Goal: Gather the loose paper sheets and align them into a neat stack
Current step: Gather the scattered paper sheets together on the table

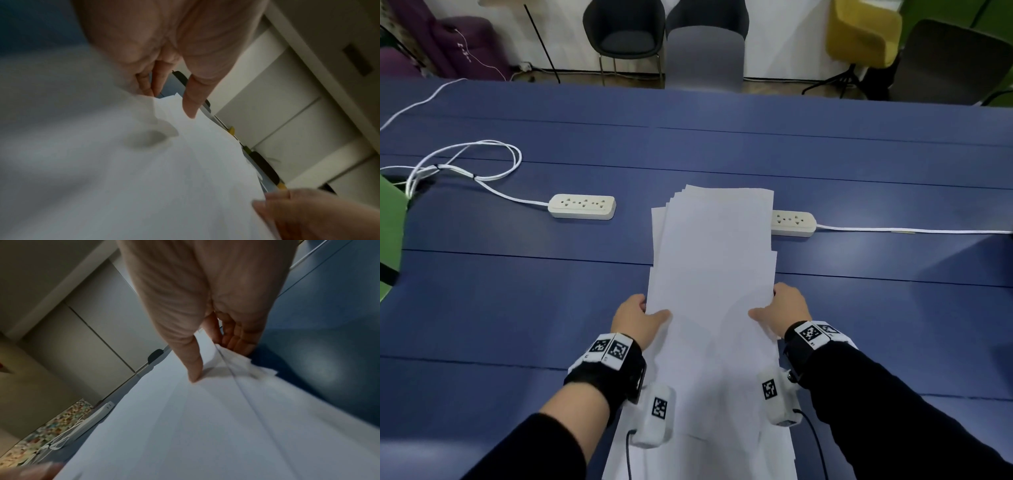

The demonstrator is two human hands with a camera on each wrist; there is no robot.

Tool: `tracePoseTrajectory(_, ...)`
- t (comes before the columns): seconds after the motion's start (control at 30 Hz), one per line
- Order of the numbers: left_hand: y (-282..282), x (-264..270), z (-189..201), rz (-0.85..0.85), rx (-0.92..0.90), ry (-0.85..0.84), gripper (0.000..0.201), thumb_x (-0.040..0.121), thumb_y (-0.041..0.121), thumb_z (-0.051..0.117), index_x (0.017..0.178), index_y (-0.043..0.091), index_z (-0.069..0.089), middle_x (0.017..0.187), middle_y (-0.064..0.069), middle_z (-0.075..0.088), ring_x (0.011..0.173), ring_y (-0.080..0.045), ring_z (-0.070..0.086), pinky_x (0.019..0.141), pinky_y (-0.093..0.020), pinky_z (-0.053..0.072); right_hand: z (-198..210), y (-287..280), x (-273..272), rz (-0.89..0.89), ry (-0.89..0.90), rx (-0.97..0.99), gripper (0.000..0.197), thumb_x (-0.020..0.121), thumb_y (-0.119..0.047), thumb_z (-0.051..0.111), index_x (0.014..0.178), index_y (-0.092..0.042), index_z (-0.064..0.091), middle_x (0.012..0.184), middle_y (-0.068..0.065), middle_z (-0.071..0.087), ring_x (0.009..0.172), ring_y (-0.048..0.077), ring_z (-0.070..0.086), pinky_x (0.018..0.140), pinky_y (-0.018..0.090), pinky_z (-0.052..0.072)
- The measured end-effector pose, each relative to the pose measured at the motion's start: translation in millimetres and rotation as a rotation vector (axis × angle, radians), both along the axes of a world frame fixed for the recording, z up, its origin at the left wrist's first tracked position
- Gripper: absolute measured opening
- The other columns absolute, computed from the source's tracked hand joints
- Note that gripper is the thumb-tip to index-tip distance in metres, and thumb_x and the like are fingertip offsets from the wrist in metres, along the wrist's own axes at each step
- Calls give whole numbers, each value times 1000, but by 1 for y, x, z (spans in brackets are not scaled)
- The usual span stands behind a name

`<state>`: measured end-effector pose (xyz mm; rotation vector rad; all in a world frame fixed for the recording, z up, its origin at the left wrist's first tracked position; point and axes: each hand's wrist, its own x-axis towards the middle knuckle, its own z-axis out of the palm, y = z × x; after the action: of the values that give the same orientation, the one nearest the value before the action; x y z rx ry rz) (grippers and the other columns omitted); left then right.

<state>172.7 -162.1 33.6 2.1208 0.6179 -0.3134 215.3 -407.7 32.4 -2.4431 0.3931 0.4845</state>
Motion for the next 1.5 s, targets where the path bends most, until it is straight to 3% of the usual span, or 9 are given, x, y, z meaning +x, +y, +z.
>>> tracePoseTrajectory(0.23, -2, 30, 6, -53, -49, 129, 31, 83, 16, 64, 110, 2, 58, 107, -9, 64, 91, -26, 58, 77, -29, 42, 9, 7, 13, -75, 172, -24, 67, 70, -13, 79, 122, 2, 40, 119, 17, 57, 112, 31, 57, 75, 31, 45)
tracePoseTrajectory(0.4, -10, 34, 5, -167, 42, 154, 22, 84, 7, 56, 106, 3, 59, 105, -10, 64, 93, -27, 59, 76, -29, 43, 10, 5, 21, -73, 273, -69, 48, 73, -13, 78, 109, 0, 50, 98, 11, 58, 106, 31, 62, 76, 31, 47)
tracePoseTrajectory(0.53, -18, 32, 7, -176, 98, 137, 20, 85, 7, 53, 104, 7, 48, 110, -9, 54, 94, -26, 55, 76, -29, 42, 2, 10, 21, -25, 267, -89, 52, 70, -17, 79, 115, -2, 58, 112, 12, 67, 104, 30, 65, 80, 29, 51)
tracePoseTrajectory(0.7, -28, 26, 5, -180, 182, 56, 28, 82, 4, 49, 110, 6, 51, 122, -14, 47, 101, -32, 54, 84, -35, 46, 2, 23, 13, 9, 166, -256, 46, 80, -14, 67, 120, -8, 47, 130, 16, 41, 114, 35, 51, 84, 34, 45)
tracePoseTrajectory(0.87, -27, 25, 6, -108, 26, 36, 17, 81, 0, 53, 95, 10, 51, 97, -6, 58, 87, -26, 56, 73, -29, 43, 1, 21, 6, -39, 126, -90, 49, 80, -2, 61, 122, -5, 37, 119, 16, 50, 85, 29, 51, 69, 34, 44)
tracePoseTrajectory(1.0, -24, 18, 3, -65, -47, 49, 29, 79, 0, 60, 105, 9, 51, 96, -3, 55, 88, -24, 53, 74, -28, 40, 1, 10, 3, -113, 140, 78, 72, 72, -5, 76, 127, -2, 31, 115, 17, 57, 94, 30, 56, 75, 34, 48)
tracePoseTrajectory(1.1, -19, 18, 1, 9, -104, 11, 38, 77, 3, 65, 111, 7, 49, 99, -4, 59, 88, -23, 56, 74, -28, 41, -6, 0, 2, -225, 33, 241, 64, 72, -11, 72, 127, -5, 41, 113, 11, 62, 101, 30, 62, 85, 38, 53)
tracePoseTrajectory(1.3, -12, 33, 10, -32, -156, -81, 44, 87, 12, 59, 130, 10, 48, 129, -2, 58, 118, -25, 54, 92, -27, 38, -3, -8, 14, -169, -93, 304, 34, 89, -9, 49, 122, -11, 55, 113, 5, 63, 99, 25, 59, 81, 30, 45)
tracePoseTrajectory(1.5, -19, 38, 8, -86, -185, -76, 55, 97, 13, 43, 149, 11, 24, 151, -3, 36, 143, -22, 30, 112, -29, 24, -5, -4, 25, -44, -60, 213, 54, 96, 2, 32, 149, -9, 24, 147, 15, 41, 132, 32, 41, 99, 25, 33)
